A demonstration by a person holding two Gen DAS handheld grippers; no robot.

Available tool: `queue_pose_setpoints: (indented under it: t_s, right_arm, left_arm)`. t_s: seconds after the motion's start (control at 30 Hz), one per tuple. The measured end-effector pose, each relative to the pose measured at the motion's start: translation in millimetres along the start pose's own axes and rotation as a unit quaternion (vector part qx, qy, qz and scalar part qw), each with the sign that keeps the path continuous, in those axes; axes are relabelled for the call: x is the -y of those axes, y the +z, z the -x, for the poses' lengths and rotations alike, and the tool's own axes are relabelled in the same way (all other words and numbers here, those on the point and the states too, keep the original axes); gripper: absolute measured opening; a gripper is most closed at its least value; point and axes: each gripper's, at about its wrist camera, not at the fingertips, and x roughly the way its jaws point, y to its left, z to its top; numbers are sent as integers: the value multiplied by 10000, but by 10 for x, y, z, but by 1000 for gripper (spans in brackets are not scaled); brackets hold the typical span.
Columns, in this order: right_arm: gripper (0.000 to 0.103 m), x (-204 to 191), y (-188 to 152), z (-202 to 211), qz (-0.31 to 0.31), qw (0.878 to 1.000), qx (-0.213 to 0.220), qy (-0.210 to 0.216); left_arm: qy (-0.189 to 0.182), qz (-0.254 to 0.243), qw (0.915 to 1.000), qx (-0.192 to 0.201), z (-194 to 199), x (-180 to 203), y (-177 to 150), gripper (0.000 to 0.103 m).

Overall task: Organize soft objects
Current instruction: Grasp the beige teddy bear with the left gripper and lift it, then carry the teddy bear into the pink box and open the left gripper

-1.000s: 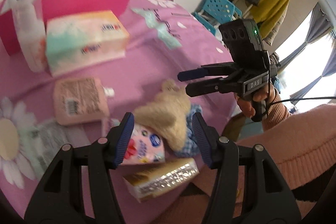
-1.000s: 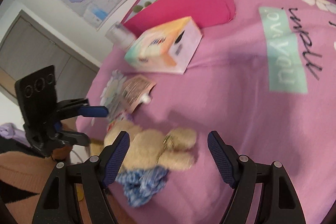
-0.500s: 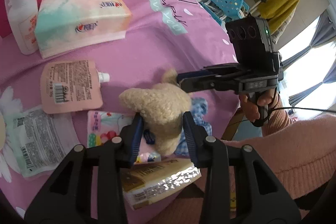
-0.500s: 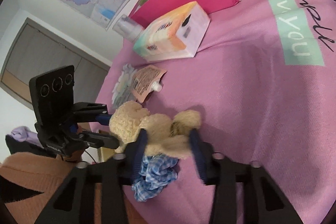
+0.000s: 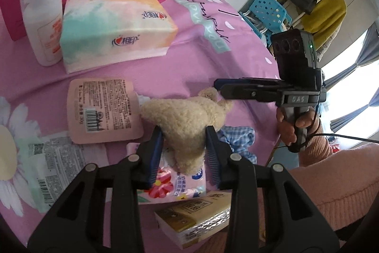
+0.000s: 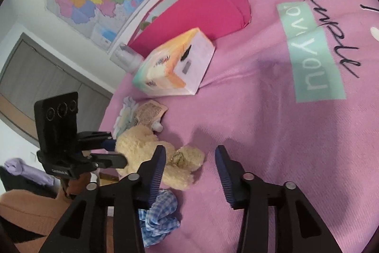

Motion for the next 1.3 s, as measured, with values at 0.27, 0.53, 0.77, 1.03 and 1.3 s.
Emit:
queue_pose_setpoints:
  t_s: [0.27, 0.53, 0.77, 1.03, 1.3]
  right_arm:
    - [13, -147, -14, -169, 561, 9980, -181, -244]
    - [10, -242, 97, 52, 675, 9973, 169, -222]
    - [10, -464, 448, 281, 1053, 9918, 647, -335]
    - [10, -727, 1052, 459, 1557, 9789, 1239, -469]
    - [10, -775, 1652, 405, 1672, 9720, 1525, -627]
  left_arm:
    - [1, -45, 10000, -19, -20, 13, 29, 38]
    - [-86, -229, 9994, 230, 83, 143, 157, 37]
    - [-18, -502, 9954, 813, 367, 228, 536, 38]
    - [298, -573, 9891, 1321, 610, 143, 1072, 38]
    - [635, -353, 9856, 1527, 601, -110, 1623, 38]
